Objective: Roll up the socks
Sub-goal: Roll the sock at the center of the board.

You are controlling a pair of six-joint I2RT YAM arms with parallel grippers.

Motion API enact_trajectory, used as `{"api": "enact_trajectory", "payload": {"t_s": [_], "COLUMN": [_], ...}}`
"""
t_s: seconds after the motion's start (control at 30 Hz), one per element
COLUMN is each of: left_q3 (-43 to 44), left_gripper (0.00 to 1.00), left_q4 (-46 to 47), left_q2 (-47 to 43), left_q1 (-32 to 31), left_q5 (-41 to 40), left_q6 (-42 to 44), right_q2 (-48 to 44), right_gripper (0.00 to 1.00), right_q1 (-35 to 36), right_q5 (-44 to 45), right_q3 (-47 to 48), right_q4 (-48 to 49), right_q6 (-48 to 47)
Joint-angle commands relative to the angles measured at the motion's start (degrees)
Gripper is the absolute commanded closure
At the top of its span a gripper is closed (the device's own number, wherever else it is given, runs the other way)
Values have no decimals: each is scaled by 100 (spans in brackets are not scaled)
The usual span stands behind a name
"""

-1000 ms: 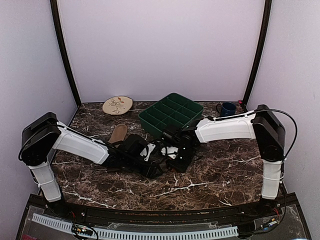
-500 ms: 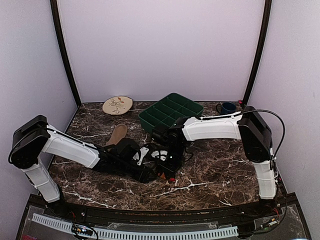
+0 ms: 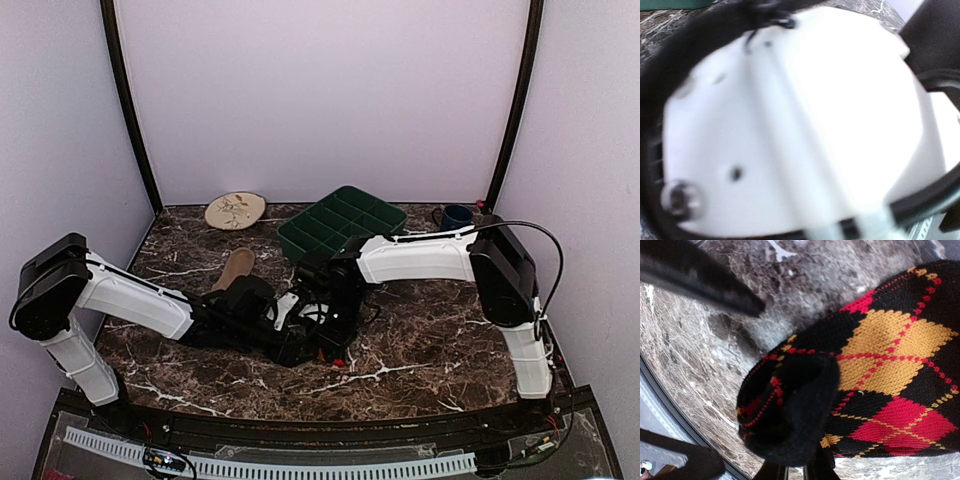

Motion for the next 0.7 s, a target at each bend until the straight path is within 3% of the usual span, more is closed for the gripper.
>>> {"api": "enact_trajectory", "payload": {"t_s": [0.0,0.5,0.67], "left_q3": [57,-80,-179], "left_gripper": [35,43,56], "left_q4": [241,842,991], "left_q2": [65,398,515], "left_q1": [-69,-94,-94], "left_q5": [253,-11,144], "left_q6": [61,-97,-171], "right_q2": [236,257,247], "right_gripper": [91,91,91], "right_q1": [131,140,132], "right_q5": [-178,-400,-480], "right_q3": [125,67,57], "right_q4": [24,111,152], "right_q6": [66,56,80]}}
